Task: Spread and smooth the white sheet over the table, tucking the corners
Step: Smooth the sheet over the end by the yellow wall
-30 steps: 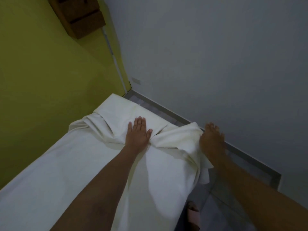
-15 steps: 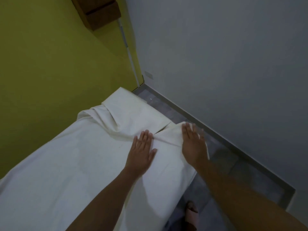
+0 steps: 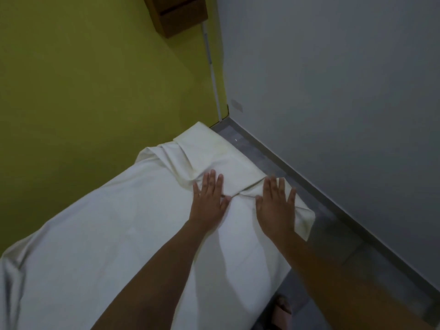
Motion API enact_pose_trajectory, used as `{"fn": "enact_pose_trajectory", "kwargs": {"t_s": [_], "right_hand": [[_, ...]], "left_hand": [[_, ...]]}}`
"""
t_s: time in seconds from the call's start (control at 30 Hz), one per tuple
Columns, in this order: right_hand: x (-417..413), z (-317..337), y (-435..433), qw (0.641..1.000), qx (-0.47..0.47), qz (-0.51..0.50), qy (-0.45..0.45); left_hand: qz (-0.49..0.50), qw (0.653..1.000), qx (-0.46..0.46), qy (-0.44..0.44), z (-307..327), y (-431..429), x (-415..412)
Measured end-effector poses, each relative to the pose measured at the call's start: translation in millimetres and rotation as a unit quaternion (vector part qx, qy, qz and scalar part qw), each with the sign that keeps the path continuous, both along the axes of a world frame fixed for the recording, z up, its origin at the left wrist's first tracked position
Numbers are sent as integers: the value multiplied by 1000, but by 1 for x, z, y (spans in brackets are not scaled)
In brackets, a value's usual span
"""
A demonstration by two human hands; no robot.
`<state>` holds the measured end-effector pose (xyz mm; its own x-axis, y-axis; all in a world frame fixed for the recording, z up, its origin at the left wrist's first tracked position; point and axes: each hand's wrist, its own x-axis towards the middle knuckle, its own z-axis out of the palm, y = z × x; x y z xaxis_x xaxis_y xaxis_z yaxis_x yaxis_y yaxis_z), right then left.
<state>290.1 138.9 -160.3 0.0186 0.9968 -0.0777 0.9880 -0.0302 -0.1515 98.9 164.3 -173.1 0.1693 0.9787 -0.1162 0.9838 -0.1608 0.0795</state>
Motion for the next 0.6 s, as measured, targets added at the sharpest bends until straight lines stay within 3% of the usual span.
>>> {"fn": "enact_pose_trajectory", "kwargs": {"t_s": [0.2, 0.5, 0.6], "right_hand": [[-1, 5, 22, 999, 24, -16, -28], [-3, -6, 27, 998, 40, -46, -27], [4, -5, 33, 997, 32, -66, -25]], "left_hand": [[-12, 998, 9, -59, 8, 64, -10], [70, 996, 53, -33, 29, 147, -25], [45, 997, 22, -57, 21, 152, -25]]}}
